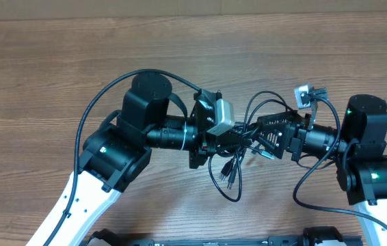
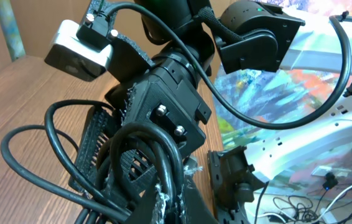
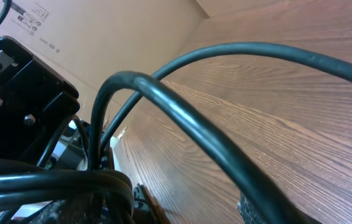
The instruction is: Untangle cables
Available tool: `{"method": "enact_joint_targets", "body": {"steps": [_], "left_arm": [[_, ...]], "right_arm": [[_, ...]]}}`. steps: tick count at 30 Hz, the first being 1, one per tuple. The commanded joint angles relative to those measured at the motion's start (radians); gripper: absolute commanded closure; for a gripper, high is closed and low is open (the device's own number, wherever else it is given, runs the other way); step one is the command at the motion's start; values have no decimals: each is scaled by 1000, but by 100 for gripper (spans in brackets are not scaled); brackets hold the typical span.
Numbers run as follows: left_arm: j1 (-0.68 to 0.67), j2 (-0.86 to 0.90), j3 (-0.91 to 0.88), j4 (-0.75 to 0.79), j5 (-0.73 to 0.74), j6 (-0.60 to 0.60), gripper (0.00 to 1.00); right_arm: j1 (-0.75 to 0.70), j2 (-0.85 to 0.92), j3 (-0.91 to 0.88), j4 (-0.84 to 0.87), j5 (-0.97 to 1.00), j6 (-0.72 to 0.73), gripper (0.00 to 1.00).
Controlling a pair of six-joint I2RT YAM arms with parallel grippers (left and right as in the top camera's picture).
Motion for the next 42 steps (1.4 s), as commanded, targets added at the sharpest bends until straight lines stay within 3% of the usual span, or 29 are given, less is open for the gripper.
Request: {"method": "enact_joint_targets", "body": {"steps": [1, 12, 26, 30, 32, 42], "left_arm": [[-31, 10, 15, -8, 52, -20, 96], [-111, 10, 15, -45, 73, -20, 96], [-115, 9, 15, -106, 80, -20, 96], [-115, 9, 15, -106, 101, -20, 96], [-115, 9, 15, -106, 101, -20, 96], [-113, 9, 15, -105, 153, -20, 96]], "right_arm": [[3, -1, 11, 14, -13, 3, 32], [3, -1, 11, 11, 13, 4, 31], [3, -1, 11, -2, 62, 30, 32], [3, -1, 11, -40, 149, 31, 31], [3, -1, 11, -64, 220, 56, 25], [3, -1, 11, -148, 460, 107, 24]]}}
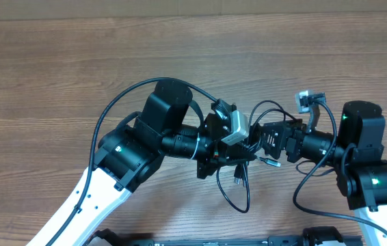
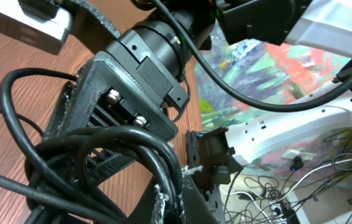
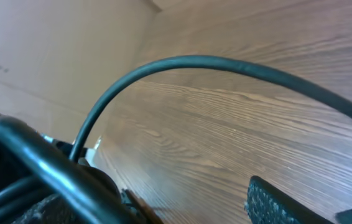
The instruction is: Untangle cables
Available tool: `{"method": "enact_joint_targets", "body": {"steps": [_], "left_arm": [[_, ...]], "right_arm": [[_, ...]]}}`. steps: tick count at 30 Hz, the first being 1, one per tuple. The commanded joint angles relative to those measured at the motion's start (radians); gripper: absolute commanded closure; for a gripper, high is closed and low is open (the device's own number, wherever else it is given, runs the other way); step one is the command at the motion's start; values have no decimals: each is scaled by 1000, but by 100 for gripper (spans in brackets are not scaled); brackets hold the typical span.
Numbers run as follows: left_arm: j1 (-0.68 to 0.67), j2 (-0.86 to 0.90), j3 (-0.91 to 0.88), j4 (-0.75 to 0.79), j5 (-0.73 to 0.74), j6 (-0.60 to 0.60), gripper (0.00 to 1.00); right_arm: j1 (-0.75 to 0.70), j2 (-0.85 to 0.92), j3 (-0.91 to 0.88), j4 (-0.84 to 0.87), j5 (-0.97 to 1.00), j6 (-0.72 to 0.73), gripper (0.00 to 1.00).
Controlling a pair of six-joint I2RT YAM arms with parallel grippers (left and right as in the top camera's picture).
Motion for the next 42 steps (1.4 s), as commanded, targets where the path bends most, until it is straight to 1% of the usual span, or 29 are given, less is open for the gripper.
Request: {"method": "enact_joint_targets", "body": {"steps": [1, 11, 17, 22, 30, 32, 33, 34, 39, 42], "left_arm": [[-28, -24, 14, -2, 181, -14, 96], [-28, -25, 14, 19, 181, -14, 96], [-28, -25, 14, 47, 181, -14, 96], [-28, -25, 14, 55, 181, -14, 96], [-28, -25, 14, 66, 181, -14, 96], [-28, -25, 14, 69, 185, -14, 96], [-28, -25, 14, 72, 197, -14, 96], [-28, -25, 14, 76, 216, -14, 96], [-28, -25, 14, 80, 306, -15, 96], [-28, -25, 14, 80, 336, -15, 96]], "right_arm": [[-12, 23, 11, -10, 267, 43, 24], [-12, 24, 11, -69, 423, 64, 23], [-12, 24, 11, -106, 529, 82, 16], [-13, 24, 11, -133, 599, 102, 15], [-13, 24, 11, -140, 620, 102, 15], [-13, 24, 11, -140, 621, 102, 12], [-13, 24, 11, -140, 625, 104, 7], [-13, 24, 11, -140, 640, 117, 5], [-13, 24, 11, -135, 700, 128, 3], [-13, 25, 11, -135, 750, 128, 2]]}}
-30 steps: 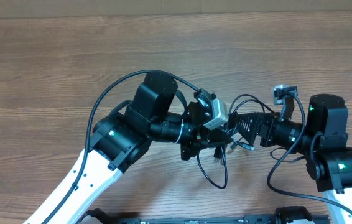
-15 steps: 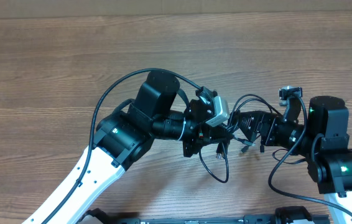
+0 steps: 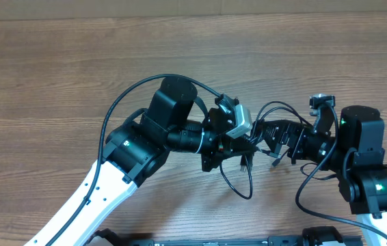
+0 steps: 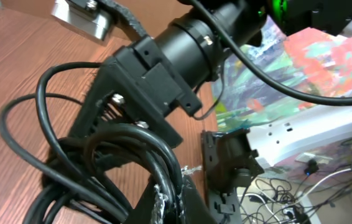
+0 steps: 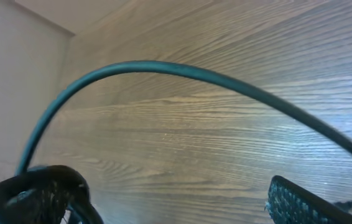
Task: Untangle cables
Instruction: 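Open the right gripper and pull it away right from the bundle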
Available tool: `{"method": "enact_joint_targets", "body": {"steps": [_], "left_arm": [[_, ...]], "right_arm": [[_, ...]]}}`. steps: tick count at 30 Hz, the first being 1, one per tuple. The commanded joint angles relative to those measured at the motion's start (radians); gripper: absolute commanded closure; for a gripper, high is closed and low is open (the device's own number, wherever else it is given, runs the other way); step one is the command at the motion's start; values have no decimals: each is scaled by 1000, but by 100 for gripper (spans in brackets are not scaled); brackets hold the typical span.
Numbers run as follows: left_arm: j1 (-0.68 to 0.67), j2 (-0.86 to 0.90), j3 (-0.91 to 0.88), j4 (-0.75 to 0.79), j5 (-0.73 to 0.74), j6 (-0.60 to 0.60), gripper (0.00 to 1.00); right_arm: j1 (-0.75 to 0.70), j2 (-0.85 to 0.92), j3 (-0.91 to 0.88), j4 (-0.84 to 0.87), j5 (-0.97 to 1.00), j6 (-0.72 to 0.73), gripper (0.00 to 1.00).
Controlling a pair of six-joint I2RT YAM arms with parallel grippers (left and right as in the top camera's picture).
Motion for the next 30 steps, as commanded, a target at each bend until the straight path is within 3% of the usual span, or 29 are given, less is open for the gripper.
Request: {"method": "enact_joint_targets", "body": {"steps": [1, 12, 17, 23, 30], "left_arm": [[-29, -59, 30, 18, 372, -11, 96], [-28, -59, 30, 19, 357, -11, 96], [-27, -59, 30, 3, 200, -19, 96], [-25, -59, 30, 4, -2, -111, 96], [68, -59, 30, 21, -29, -243, 96]], "right_arm": [[-31, 43, -21, 0, 404, 48, 2], [-30, 53, -21, -15, 459, 67, 2], [-30, 53, -21, -37, 411, 65, 4], [-30, 51, -21, -21, 310, 42, 9], [-30, 37, -21, 42, 137, 31, 10]]}}
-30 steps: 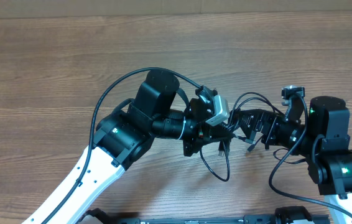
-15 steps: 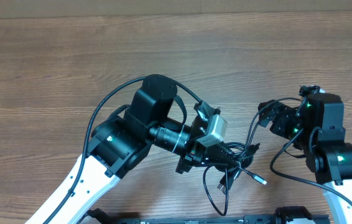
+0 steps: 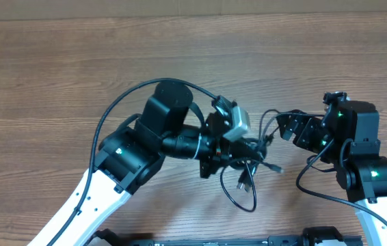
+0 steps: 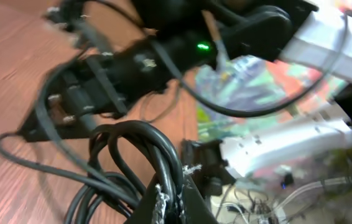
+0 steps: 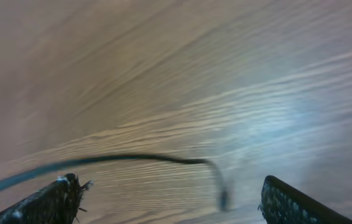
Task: Untangle cables
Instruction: 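Open the right gripper and pull it away right from the bundle, then move the right gripper back and grasp cables beside the left gripper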
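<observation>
A tangle of black cables [image 3: 247, 162] hangs at mid table, with one loop [image 3: 238, 199] sagging toward the front edge and a plug end [image 3: 273, 167] sticking out to the right. My left gripper [image 3: 237, 152] is shut on the bundle; in the left wrist view the fingertips [image 4: 161, 198] pinch several black strands [image 4: 157, 152]. To the right, my right gripper [image 3: 288, 128] stands apart from the tangle. Its fingers [image 5: 300, 202] are wide open with nothing between them. A thin blurred cable [image 5: 132, 160] lies on the wood below it.
The wooden table [image 3: 57, 68] spreads out bare to the left and back. My right arm's own black lead [image 3: 310, 188] curls near the front right. The left arm's lead [image 3: 115, 109] arcs over its body.
My right gripper has drawn back to the right and slightly toward the back, away from the bundle, and no cable crosses between its fingers now. The left gripper still grips the tangle.
Both grippers met at the tangle at mid table, the left shut on it and the right pressed in among the strands. Over the following moments both stood a little further right. Now the right one is clear of the cables and the left keeps its hold.
</observation>
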Available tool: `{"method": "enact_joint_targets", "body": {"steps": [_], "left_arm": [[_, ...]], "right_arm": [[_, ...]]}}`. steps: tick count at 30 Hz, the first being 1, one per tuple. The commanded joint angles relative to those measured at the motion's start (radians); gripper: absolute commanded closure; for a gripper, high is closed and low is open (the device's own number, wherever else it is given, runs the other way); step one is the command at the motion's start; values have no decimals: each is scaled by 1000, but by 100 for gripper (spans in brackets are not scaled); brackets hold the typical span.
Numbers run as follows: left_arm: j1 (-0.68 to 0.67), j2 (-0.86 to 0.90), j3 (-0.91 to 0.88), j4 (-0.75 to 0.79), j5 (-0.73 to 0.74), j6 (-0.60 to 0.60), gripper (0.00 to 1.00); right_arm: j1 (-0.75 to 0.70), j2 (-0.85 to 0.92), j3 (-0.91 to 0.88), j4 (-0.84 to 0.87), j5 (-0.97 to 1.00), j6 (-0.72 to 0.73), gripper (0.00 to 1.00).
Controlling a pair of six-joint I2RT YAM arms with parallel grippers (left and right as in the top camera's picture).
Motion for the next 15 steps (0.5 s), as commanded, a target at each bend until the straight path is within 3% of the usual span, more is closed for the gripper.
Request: {"method": "enact_joint_targets", "body": {"steps": [1, 8, 15], "left_arm": [[76, -18, 26, 20, -34, -124, 96], [188, -18, 26, 71, 103, -176, 96], [220, -18, 26, 116, 245, -169, 96]], "right_arm": [[-3, -22, -3, 31, -142, -21, 9], [-3, -32, -3, 113, -407, -143, 9], [-3, -32, -3, 183, -580, -153, 13]]}}
